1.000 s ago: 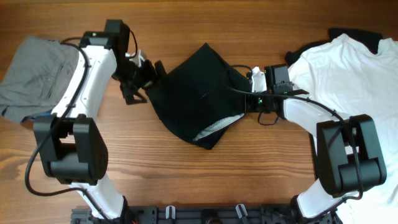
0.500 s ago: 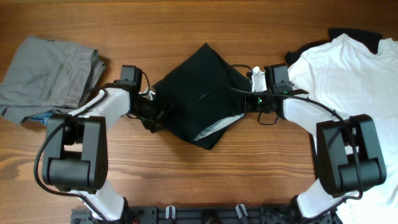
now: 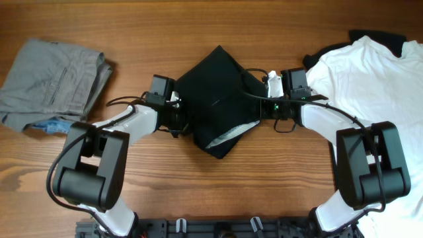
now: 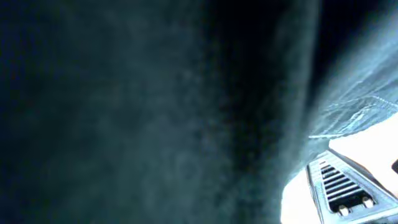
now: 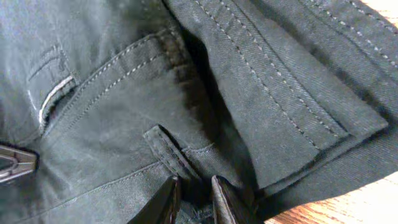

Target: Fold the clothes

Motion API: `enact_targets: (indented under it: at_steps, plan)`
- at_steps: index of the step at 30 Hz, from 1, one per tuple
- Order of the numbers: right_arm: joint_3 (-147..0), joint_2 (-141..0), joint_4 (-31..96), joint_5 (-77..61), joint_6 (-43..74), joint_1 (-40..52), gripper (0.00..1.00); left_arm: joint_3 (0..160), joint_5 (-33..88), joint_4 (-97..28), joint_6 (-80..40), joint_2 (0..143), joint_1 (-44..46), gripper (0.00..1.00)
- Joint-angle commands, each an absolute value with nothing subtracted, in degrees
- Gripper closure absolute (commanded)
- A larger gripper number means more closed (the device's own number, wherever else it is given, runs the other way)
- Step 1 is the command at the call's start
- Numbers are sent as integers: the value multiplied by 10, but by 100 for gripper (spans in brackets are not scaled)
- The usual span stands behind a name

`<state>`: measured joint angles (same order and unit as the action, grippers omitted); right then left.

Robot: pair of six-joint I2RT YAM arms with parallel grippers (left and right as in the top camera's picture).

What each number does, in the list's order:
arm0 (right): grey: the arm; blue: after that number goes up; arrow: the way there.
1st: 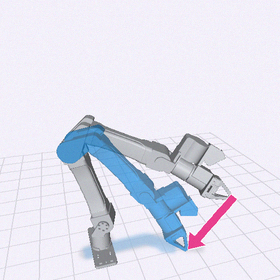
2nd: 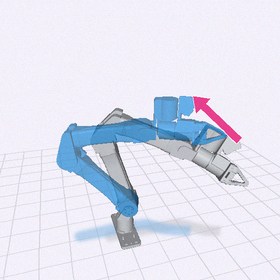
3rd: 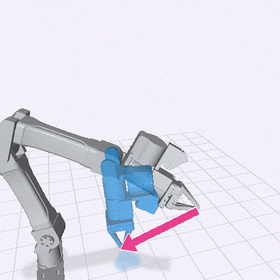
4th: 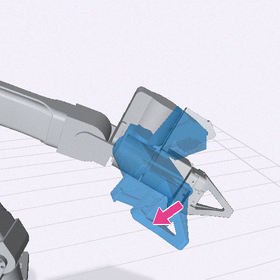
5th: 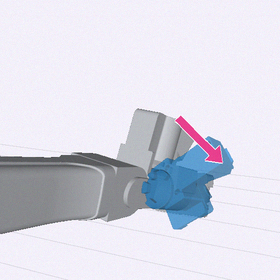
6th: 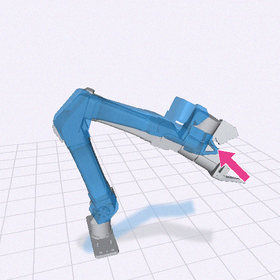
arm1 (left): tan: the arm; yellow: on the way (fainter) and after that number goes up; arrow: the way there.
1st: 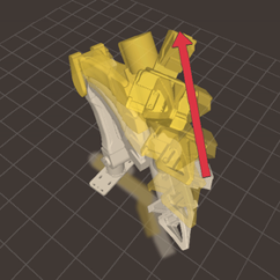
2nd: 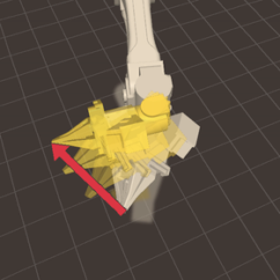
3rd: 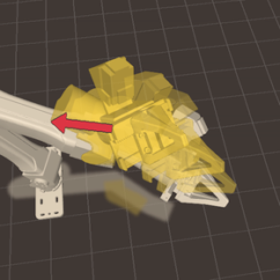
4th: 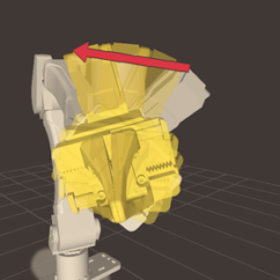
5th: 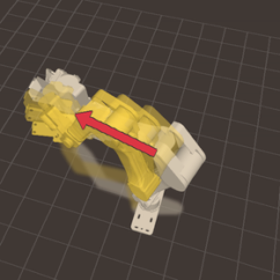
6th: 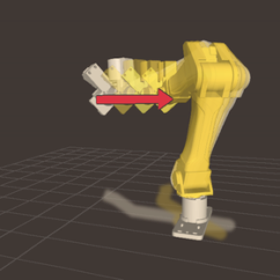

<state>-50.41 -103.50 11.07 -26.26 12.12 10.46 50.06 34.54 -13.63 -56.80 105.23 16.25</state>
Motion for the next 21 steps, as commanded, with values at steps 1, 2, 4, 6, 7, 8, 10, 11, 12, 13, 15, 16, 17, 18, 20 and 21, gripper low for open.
enact_targets:
  at_steps: [1, 2, 4, 6, 7, 8, 10, 11, 12, 13, 15, 16, 17, 18, 20, 21]
  plan:
    - [-500, -1061, 126, -218, 126, 105, 81, 479, 228, -137, -523, 1089, 166, 95]
    - [-500, -1060, 131, -218, 126, 105, 81, 480, 229, -137, -492, 1089, 166, 96]
    - [-500, -1055, 145, -218, 121, 105, 83, 484, 239, -141, -443, 1086, 163, 96]
    - [-501, -1033, 173, -220, 121, 103, 84, 500, 262, -166, -392, 1075, 152, 96]
    - [-501, -1019, 184, -224, 120, 102, 85, 509, 268, -180, -379, 1069, 146, 96]
    - [-501, -1000, 196, -232, 121, 100, 84, 527, 281, -207, -349, 1055, 135, 96]
    - [-501, -954, 209, -270, 120, 95, 84, 565, 289, -260, -303, 1027, 114, 96]
    - [-501, -928, 209, -297, 121, 93, 83, 588, 289, -289, -283, 1011, 103, 96]
    - [-501, -892, 207, -329, 123, 91, 83, 618, 289, -322, -258, 992, 90, 96]
    - [-501, -861, 203, -345, 129, 91, 83, 646, 289, -349, -243, 977, 77, 96]
    - [-501, -803, 199, -349, 164, 91, 83, 696, 289, -384, -224, 950, 51, 96]
    - [-501, -759, 195, -348, 180, 91, 80, 734, 289, -394, -216, 931, 28, 96]
    - [-501, -743, 195, -348, 182, 91, 80, 752, 288, -394, -210, 922, 14, 96]
    - [-501, -722, 196, -348, 186, 91, 79, 770, 284, -388, -201, 915, -1, 96]
    - [-501, -699, 198, -348, 197, 91, 79, 794, 268, -369, -197, 910, -27, 96]
    - [-501, -691, 200, -349, 198, 91, 79, 806, 260, -356, -197, 910, -45, 96]
